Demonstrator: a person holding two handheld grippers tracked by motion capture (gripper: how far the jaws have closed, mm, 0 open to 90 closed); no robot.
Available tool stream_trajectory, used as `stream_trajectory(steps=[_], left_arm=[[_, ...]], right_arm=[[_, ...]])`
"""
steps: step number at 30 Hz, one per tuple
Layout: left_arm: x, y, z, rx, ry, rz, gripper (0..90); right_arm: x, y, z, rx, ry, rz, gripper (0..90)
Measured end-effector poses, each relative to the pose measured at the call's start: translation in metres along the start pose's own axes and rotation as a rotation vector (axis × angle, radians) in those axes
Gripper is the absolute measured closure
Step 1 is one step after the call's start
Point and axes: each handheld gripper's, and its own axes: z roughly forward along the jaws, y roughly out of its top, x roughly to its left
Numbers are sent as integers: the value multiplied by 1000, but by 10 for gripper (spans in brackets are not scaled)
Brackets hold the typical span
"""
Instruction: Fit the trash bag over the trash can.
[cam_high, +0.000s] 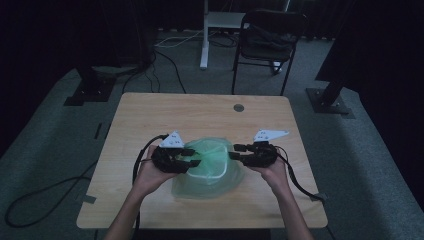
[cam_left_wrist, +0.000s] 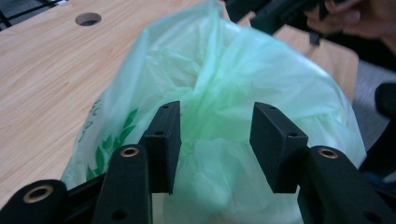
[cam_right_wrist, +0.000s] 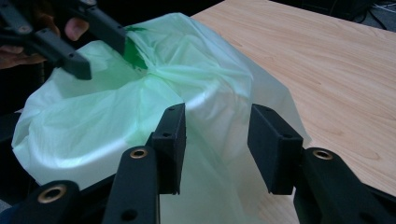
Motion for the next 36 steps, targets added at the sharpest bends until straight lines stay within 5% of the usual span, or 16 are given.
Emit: stream_trajectory(steps=[6, 21, 27, 36], left_arm=[[-14, 0, -1, 52, -40, 77, 531], [11, 10, 22, 65, -45, 6, 517], [5, 15, 28, 140, -14, 56, 508], [5, 18, 30, 185, -17, 64, 503]], right_arm=[[0, -2, 0, 0, 6, 1, 557], [2, -3, 4, 13, 23, -8, 551], [3, -3, 4, 13, 27, -10, 550], [2, -3, 5, 11, 31, -8, 550]])
